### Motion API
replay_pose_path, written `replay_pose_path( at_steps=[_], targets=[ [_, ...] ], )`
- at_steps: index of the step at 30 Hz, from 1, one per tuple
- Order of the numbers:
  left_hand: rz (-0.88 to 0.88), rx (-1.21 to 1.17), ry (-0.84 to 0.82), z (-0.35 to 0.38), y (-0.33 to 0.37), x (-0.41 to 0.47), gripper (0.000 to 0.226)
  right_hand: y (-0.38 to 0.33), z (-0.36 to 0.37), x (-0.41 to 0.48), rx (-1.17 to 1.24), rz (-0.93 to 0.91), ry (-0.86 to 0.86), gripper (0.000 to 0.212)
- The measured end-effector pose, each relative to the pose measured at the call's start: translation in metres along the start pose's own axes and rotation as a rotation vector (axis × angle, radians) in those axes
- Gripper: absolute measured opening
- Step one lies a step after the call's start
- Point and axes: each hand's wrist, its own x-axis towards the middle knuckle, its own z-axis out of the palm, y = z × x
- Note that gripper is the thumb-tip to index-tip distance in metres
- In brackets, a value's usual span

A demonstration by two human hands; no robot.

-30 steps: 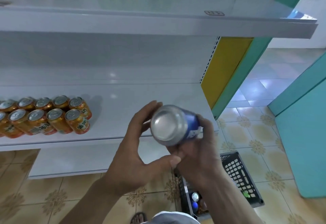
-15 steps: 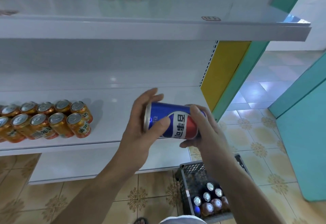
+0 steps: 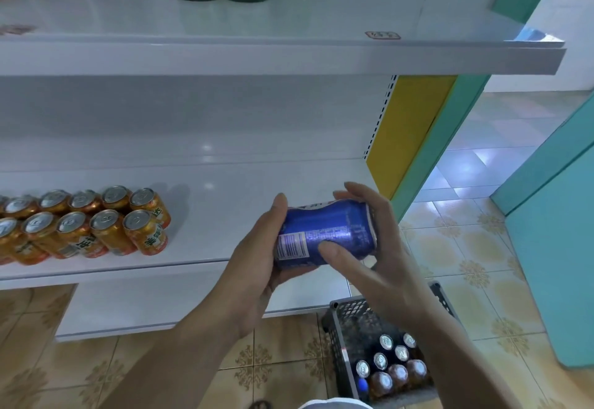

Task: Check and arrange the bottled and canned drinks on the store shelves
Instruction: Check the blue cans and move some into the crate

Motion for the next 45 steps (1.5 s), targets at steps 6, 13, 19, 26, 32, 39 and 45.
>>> replay_pose_path(
  at_steps=[6, 13, 19, 26, 32, 39, 45],
  targets=[
    [0.167, 0.105, 0.037, -0.008, -0.005, -0.003, 0.040, -0.005, 0.010, 0.002, 0.204, 0.181, 0.099, 0.048],
    [0.109, -0.002, 0.076, -0.007, 0.000, -0.002, 0.060, -0.004, 0.015, 0.005, 0.184, 0.098, 0.111, 0.057],
    [-0.172, -0.287, 0.111, -0.009, -0.006, 0.006, 0.044, -0.013, 0.023, 0.004, 0.069, 0.006, 0.059, 0.061],
    [-0.312, -0.490, -0.134, -0.011, -0.038, 0.023, 0.044, -0.025, 0.047, 0.005, -0.408, -0.050, 0.191, 0.078],
    [-0.374, -0.444, -0.073, -0.027, -0.080, 0.033, 0.041, 0.000, 0.043, -0.009, -0.466, 0.162, 0.134, 0.070],
    [-0.456, 0.222, 0.107, -0.033, -0.172, 0.031, 0.046, 0.101, 0.002, -0.062, -0.479, 0.486, 0.069, 0.063],
    [-0.533, 0.444, 0.157, -0.001, -0.248, 0.021, 0.017, 0.195, -0.063, -0.088, -0.579, 0.656, -0.115, 0.088]
  ],
)
